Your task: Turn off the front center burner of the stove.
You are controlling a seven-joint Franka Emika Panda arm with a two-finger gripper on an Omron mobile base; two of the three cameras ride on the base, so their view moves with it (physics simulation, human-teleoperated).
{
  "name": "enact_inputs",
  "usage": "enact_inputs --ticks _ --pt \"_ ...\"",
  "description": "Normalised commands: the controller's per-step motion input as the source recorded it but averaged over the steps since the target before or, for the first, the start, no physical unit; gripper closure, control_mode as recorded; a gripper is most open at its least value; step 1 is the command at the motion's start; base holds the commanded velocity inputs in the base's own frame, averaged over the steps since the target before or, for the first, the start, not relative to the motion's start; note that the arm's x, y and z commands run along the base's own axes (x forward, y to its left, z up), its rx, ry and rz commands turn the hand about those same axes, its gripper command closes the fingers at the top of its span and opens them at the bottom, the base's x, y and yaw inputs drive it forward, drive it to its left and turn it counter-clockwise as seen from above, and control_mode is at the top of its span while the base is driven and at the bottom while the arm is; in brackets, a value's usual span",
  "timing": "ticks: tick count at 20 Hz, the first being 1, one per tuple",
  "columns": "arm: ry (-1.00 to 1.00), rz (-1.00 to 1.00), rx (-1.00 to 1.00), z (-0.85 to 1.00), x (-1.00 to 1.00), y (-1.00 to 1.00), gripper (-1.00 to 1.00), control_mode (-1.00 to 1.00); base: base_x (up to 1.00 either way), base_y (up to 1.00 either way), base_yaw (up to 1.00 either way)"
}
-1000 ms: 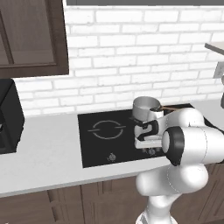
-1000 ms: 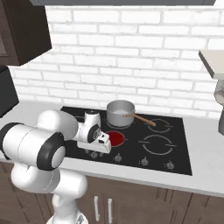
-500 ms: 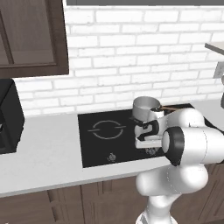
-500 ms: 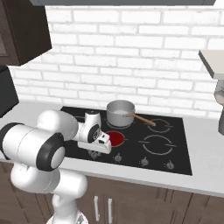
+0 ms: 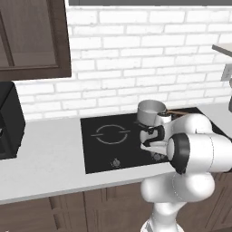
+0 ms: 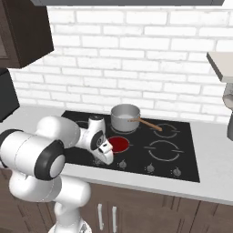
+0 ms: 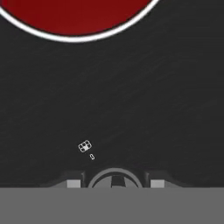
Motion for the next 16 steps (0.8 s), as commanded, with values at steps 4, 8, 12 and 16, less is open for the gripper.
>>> enact_inputs --ticks 4,8,12,16 --pt "-0.03 -0.71 0.0 -0.04 -0.26 0.43 1.0 -1.0 0.0 0.0 0.0" --pt "-0.03 -0.75 0.0 -0.08 -0.15 0.59 1.0 -1.0 0.0 0.0 0.0" --pt "0.0 -0.76 0.0 -0.11 -0.09 0.63 1.0 -1.0 0.0 0.0 0.0" --pt "0.0 -0.81 0.0 -0.08 -0.06 0.59 1.0 -1.0 0.0 0.0 0.0"
